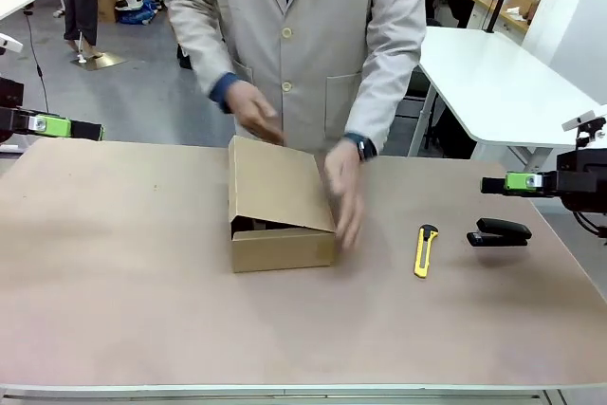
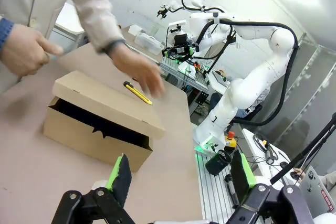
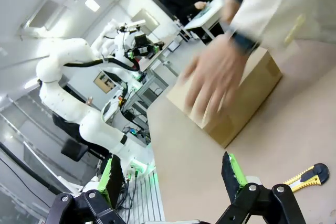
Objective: Pack the item into the box.
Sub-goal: Close the Mailer Box.
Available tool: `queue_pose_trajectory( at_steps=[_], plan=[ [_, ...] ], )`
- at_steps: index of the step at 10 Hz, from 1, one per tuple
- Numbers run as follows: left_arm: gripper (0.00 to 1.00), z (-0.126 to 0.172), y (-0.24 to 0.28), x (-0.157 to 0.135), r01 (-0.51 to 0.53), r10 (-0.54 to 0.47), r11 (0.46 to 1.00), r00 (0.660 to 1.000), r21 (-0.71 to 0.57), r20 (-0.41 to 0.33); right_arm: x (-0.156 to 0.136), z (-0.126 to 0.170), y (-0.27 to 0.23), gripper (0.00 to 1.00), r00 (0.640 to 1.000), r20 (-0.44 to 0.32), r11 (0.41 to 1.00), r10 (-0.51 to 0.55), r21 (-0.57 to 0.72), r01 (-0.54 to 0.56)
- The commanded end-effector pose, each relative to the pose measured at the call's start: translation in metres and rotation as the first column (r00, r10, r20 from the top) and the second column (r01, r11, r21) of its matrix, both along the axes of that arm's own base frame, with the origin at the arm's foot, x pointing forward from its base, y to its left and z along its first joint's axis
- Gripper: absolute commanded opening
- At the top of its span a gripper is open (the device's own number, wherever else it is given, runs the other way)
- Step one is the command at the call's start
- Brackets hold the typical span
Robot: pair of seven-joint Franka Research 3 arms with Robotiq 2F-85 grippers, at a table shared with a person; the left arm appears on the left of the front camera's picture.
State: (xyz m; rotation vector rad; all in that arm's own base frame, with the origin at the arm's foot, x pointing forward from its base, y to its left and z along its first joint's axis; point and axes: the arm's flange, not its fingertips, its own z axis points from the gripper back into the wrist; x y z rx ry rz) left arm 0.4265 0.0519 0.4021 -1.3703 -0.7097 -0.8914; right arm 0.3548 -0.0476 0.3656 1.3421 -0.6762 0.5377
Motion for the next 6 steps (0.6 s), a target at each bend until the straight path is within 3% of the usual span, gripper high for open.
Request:
queue_pose_trajectory(
  at_steps=[1,6],
  plan=[
    [1.0,0.0,-0.0005,-0.0047,0.004,-0.004,1.0,1.0,0.011,0.019,0.0005,0.0013,0.001,1.0,1.0,0.007,1.0,0.0,0.005,0.0],
    [1.0,0.0,-0.0005,-0.0047,0.004,-0.004,1.0,1.0,0.011,0.019,0.0005,0.0013,0.001,1.0,1.0,0.007,1.0,0.0,0.005,0.0]
  ],
)
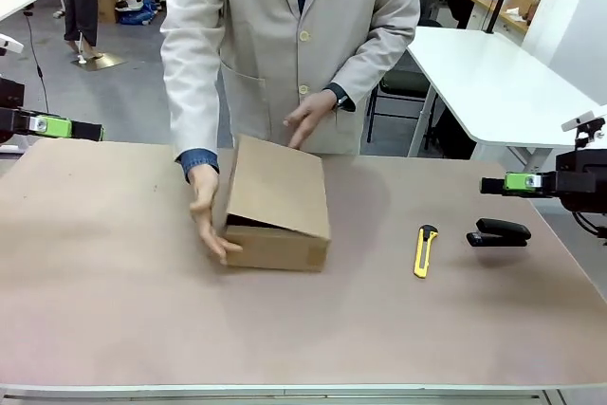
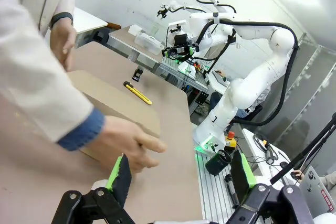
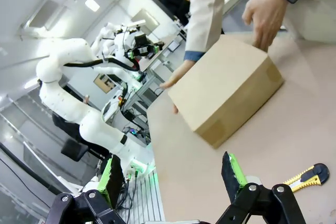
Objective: Pack the item into the box.
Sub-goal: Close the Mailer Box.
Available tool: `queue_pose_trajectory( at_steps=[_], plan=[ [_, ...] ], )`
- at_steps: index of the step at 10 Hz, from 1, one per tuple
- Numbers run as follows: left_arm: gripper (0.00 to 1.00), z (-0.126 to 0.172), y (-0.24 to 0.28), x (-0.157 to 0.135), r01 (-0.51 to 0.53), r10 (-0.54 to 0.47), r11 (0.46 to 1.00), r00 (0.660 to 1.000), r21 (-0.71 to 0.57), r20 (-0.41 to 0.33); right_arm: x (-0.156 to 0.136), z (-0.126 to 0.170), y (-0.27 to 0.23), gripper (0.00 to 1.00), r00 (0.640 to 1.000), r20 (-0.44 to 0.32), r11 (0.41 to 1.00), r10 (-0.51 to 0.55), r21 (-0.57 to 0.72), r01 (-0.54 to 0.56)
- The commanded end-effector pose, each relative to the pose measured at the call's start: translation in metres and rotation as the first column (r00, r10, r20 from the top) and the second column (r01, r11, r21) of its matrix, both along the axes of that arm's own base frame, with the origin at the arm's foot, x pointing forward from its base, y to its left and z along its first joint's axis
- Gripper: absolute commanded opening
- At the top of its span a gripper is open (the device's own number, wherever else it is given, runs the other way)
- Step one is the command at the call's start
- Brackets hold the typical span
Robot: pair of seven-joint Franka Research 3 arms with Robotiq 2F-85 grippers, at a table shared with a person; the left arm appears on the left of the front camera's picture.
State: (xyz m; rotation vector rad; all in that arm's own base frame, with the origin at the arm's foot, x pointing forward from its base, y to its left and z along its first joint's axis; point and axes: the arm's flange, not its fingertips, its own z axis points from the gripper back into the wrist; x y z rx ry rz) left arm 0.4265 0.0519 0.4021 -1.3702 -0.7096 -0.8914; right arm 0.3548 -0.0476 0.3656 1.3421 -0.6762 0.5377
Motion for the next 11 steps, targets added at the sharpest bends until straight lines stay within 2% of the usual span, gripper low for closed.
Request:
queue_pose_trajectory(
  at_steps=[1,11],
  plan=[
    [1.0,0.0,-0.0005,-0.0047,0.004,-0.004,1.0,1.0,0.011,0.019,0.0005,0.0013,0.001,1.0,1.0,0.007,1.0,0.0,0.005,0.0],
    [1.0,0.0,-0.0005,-0.0047,0.004,-0.004,1.0,1.0,0.011,0.019,0.0005,0.0013,0.001,1.0,1.0,0.007,1.0,0.0,0.005,0.0]
  ],
)
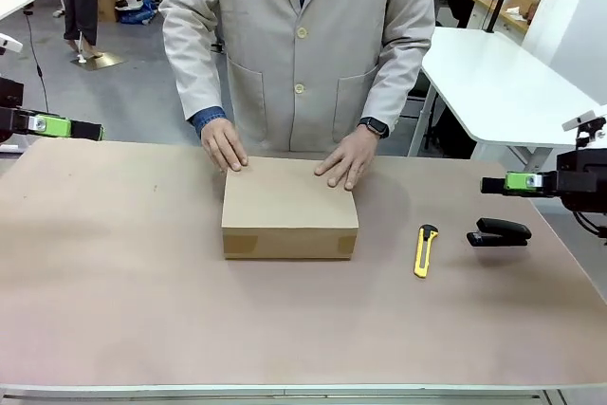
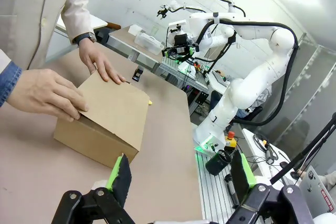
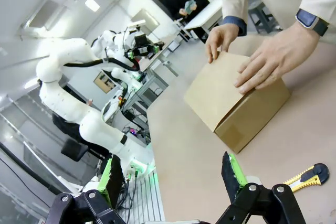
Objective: Pack the item into the box.
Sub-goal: Close the Mailer Box.
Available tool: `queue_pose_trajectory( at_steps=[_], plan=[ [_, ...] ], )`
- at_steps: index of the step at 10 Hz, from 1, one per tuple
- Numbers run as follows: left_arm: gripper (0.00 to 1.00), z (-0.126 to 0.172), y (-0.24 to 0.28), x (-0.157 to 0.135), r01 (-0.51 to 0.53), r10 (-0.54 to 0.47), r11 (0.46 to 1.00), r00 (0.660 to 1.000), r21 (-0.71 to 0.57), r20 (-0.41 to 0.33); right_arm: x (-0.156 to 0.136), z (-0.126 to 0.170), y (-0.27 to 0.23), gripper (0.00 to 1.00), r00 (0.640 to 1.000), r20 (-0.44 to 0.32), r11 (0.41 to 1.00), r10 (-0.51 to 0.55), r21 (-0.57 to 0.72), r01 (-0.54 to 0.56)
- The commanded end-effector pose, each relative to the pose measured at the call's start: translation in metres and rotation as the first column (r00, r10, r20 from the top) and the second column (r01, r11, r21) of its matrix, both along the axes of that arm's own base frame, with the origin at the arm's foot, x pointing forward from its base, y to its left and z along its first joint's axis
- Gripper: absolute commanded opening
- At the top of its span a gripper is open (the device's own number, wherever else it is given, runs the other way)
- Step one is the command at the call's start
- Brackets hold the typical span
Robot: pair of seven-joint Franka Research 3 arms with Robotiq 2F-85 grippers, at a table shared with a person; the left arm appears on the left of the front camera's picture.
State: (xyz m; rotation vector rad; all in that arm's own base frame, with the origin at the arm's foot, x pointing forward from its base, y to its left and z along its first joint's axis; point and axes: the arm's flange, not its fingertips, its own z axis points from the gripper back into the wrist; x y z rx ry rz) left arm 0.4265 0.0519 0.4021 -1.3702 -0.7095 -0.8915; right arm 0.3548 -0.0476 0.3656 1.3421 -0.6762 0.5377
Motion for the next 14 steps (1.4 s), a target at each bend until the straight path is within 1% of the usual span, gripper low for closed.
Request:
queue_pose_trajectory(
  at_steps=[1,14],
  plan=[
    [1.0,0.0,-0.0005,-0.0047,0.004,-0.004,1.0,1.0,0.011,0.02,0.0005,0.0013,0.001,1.0,1.0,0.007,1.0,0.0,0.005,0.0],
    [1.0,0.0,-0.0005,-0.0047,0.004,-0.004,1.0,1.0,0.011,0.02,0.0005,0.0013,0.001,1.0,1.0,0.007,1.0,0.0,0.005,0.0]
  ],
)
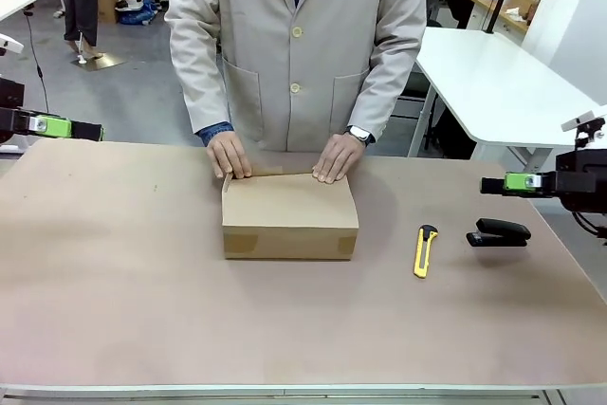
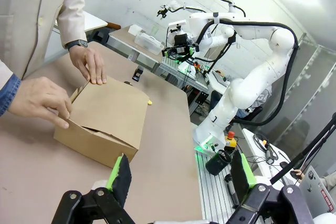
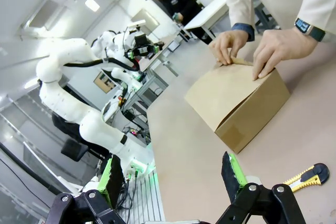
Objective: Pack the item into the box.
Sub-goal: Close the Mailer Box.
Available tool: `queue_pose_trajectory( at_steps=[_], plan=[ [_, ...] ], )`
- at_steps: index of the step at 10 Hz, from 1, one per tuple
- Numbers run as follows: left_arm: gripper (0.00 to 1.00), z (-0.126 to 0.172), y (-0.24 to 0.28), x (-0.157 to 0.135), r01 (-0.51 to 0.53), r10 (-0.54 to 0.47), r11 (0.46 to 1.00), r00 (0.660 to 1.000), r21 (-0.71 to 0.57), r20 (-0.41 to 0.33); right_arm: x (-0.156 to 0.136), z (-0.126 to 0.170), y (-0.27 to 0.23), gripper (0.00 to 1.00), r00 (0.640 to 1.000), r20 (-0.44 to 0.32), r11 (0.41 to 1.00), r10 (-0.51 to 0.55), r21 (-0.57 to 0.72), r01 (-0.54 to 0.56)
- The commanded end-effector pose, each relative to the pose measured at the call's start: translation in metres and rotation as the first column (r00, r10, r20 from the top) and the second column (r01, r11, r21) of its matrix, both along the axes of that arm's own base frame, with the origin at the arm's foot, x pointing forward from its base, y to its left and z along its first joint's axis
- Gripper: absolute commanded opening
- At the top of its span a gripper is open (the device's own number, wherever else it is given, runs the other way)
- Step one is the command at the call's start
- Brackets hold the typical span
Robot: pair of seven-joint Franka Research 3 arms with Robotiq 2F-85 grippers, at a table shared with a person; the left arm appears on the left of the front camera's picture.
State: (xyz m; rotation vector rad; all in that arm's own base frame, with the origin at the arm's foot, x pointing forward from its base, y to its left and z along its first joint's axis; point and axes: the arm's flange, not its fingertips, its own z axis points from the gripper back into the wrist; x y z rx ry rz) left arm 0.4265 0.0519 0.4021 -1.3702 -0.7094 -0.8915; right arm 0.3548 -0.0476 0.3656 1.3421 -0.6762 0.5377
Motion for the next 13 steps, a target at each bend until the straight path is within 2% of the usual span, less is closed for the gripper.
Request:
queue_pose_trajectory(
  at_steps=[1,13],
  plan=[
    [1.0,0.0,-0.0005,-0.0047,0.004,-0.004,1.0,1.0,0.01,0.02,0.0005,0.0013,0.001,1.0,1.0,0.007,1.0,0.0,0.005,0.0],
    [1.0,0.0,-0.0005,-0.0047,0.004,-0.004,1.0,1.0,0.01,0.02,0.0005,0.0013,0.001,1.0,1.0,0.007,1.0,0.0,0.005,0.0]
  ],
)
